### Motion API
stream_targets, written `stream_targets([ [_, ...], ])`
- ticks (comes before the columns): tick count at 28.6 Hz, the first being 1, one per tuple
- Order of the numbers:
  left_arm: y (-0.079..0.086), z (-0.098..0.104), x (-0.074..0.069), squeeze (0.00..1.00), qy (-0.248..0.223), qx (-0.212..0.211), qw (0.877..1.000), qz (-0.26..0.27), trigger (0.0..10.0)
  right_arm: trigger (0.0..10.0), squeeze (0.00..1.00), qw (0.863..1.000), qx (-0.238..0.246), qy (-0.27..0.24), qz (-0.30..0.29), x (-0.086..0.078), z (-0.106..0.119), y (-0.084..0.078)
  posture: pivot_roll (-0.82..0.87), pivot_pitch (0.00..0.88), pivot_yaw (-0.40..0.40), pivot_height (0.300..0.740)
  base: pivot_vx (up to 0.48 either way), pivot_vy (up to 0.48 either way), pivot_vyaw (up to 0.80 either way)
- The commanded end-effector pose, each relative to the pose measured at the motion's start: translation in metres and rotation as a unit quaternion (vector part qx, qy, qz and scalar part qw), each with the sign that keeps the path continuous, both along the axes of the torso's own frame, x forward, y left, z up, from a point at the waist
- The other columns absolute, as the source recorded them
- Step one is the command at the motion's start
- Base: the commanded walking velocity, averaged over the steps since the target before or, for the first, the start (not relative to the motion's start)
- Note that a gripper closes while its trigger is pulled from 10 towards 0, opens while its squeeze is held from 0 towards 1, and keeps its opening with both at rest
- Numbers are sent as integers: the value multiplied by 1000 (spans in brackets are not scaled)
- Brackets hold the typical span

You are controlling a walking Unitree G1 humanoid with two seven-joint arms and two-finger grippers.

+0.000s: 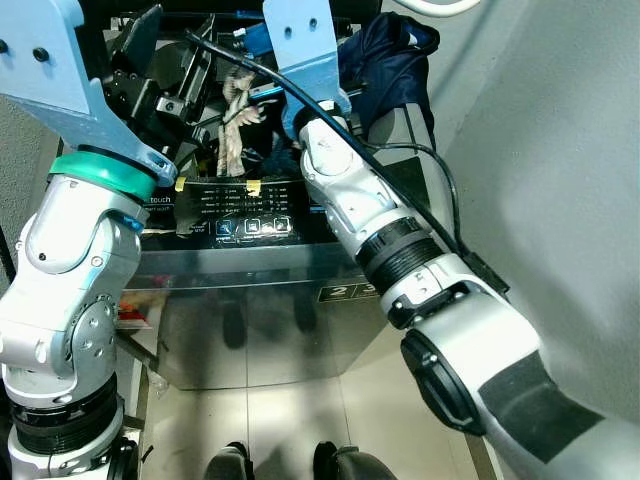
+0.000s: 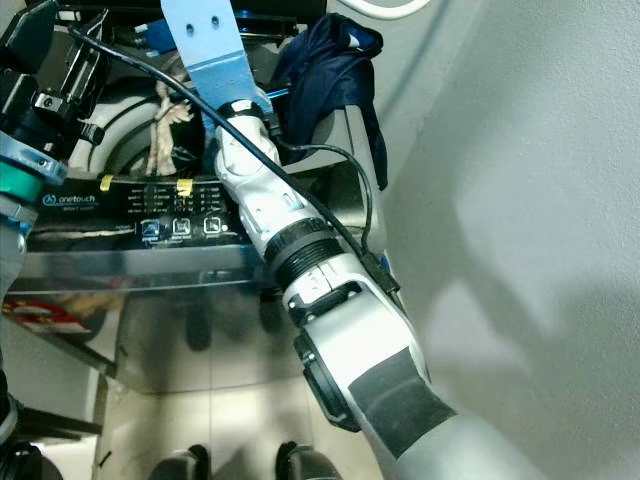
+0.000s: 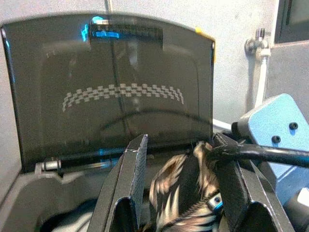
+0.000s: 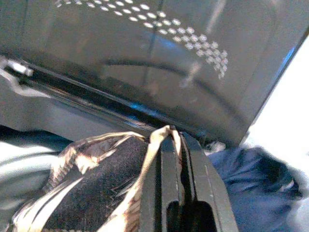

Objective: Clothes washing

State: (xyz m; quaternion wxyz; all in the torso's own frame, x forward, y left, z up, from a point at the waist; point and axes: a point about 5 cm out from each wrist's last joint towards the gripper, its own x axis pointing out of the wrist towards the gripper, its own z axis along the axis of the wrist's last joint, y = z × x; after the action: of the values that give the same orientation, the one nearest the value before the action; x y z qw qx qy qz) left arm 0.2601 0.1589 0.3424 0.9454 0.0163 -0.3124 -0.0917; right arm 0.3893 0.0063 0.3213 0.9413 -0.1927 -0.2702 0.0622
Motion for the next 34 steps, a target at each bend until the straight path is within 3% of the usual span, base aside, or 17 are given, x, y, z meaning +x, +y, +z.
stream_targets([
  [1,-1,1,-3,0,-10,-2,1000,-1,10000,10000,0,997,-67,3,-24,5,-21,-6,72,143,-17,740,0,0,0],
  [3,-1,1,-3,0,-10,-2,1000,-1,10000,10000,0,997,-67,3,-24,5,-21,-6,72,143,-17,740,0,0,0],
  [4,-7,-2,0,0,-4,-2,1000,-11,10000,10000,0,995,-78,55,-6,10,-46,-17,35,144,-4,740,0,0,0],
  [9,-12,-3,2,0,-1,-3,1000,-18,10000,10000,0,995,-59,86,9,12,-54,-22,13,141,-3,740,0,0,0],
  [10,-16,-5,3,0,2,-6,1000,-26,10000,10000,1000,992,-25,117,41,13,-59,-24,-22,139,-4,740,0,0,0],
  [16,-22,-10,6,0,8,-14,999,-39,10000,10000,1000,986,32,131,97,11,-52,-20,-43,111,2,740,0,0,0],
  [21,-20,-9,8,0,9,-15,999,-41,10000,10000,1000,981,50,124,144,7,-44,-15,-49,108,9,740,0,0,0],
  [22,-20,-9,8,0,9,-15,999,-41,10000,10000,949,979,52,124,155,6,-43,-13,-50,109,9,740,0,0,0],
  [23,-20,-10,8,0,11,-16,999,-40,10000,10000,0,973,52,126,184,3,-42,-8,-54,113,9,740,0,0,0],
  [26,-20,-12,8,0,14,-17,999,-39,10000,10000,0,960,45,126,246,-5,-41,0,-57,122,10,740,0,0,0],
  [28,-20,-12,8,0,14,-17,999,-39,10000,10000,0,960,45,126,246,-5,-41,0,-57,122,10,740,0,0,0],
  [30,-21,-14,8,0,17,-17,999,-40,10000,10000,0,945,37,122,300,-13,-39,4,-59,128,16,740,0,0,0],
  [34,-20,-14,8,0,18,-17,999,-40,10000,10000,0,939,29,119,323,-16,-37,4,-61,132,20,740,0,0,0],
])
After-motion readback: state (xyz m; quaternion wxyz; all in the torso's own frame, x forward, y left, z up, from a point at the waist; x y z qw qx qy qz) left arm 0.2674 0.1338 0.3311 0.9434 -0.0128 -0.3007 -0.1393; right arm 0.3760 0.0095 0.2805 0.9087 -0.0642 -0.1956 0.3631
